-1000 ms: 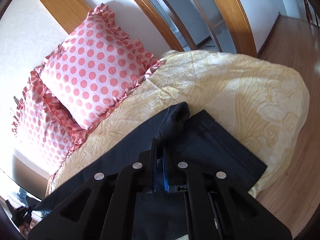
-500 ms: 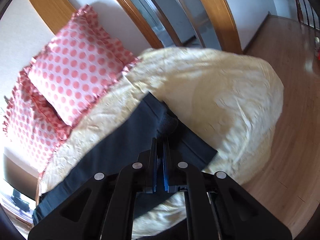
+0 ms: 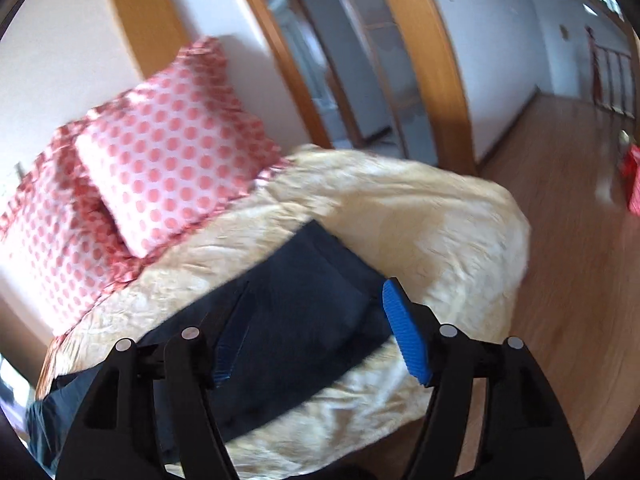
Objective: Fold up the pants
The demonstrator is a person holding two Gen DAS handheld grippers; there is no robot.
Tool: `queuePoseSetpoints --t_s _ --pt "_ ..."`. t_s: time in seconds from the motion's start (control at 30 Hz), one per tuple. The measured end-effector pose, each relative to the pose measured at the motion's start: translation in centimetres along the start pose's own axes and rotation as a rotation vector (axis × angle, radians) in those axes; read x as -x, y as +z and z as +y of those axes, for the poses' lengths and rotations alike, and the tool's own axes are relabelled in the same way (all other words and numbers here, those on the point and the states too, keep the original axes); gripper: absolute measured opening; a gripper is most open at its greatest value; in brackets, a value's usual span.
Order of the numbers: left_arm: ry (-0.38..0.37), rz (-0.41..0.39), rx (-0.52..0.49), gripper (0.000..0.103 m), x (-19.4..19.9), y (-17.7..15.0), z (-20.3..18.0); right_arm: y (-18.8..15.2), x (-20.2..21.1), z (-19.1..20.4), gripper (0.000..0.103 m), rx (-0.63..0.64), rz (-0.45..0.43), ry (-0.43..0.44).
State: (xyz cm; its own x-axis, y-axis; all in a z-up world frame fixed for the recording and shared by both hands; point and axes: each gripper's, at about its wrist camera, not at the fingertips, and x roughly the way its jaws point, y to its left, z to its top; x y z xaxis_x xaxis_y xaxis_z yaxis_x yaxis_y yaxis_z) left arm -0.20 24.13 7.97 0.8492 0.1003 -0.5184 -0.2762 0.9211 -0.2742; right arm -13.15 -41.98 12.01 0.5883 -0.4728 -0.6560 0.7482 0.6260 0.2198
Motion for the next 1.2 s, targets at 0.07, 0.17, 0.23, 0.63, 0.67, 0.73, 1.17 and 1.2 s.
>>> queuePoseSetpoints --t_s 0.07,0.17,0.23,0.63,0.67,0.73,1.17,1.2 --pt "-0.054 0.05 0.11 0.097 -1.3 1.0 2.8 -0.4 -0.2 2.8 0.068 0.073 0.003 0.07" --pt "-0.148 0.153 0.288 0.069 -4.2 2.5 6.5 -1.6 -1.1 6.4 0.068 0.152 0.038 0.158" --pt "-0.177 0.216 0.364 0.06 -6.1 2.8 7.9 -2.5 -1.7 8.4 0.068 0.183 0.068 0.203" --pt "-0.226 0.307 0.504 0.057 -9.7 2.5 10.1 -5.2 -2.4 13.8 0.068 0.308 0.128 0.286" --pt "-0.241 0.312 0.517 0.057 -10.0 2.6 10.1 -5.3 -2.5 14.0 0.068 0.311 0.132 0.287" --pt "-0.247 0.318 0.524 0.053 -10.5 2.7 9.9 -5.6 -2.8 14.4 0.068 0.316 0.143 0.292" --pt "-0.228 0.161 0.525 0.003 -4.8 2.5 10.5 -6.8 -3.1 16.5 0.068 0.363 0.181 0.349" --pt "-0.225 0.145 0.518 0.003 -3.9 2.4 10.6 -6.9 -3.0 16.7 0.068 0.367 0.181 0.354"
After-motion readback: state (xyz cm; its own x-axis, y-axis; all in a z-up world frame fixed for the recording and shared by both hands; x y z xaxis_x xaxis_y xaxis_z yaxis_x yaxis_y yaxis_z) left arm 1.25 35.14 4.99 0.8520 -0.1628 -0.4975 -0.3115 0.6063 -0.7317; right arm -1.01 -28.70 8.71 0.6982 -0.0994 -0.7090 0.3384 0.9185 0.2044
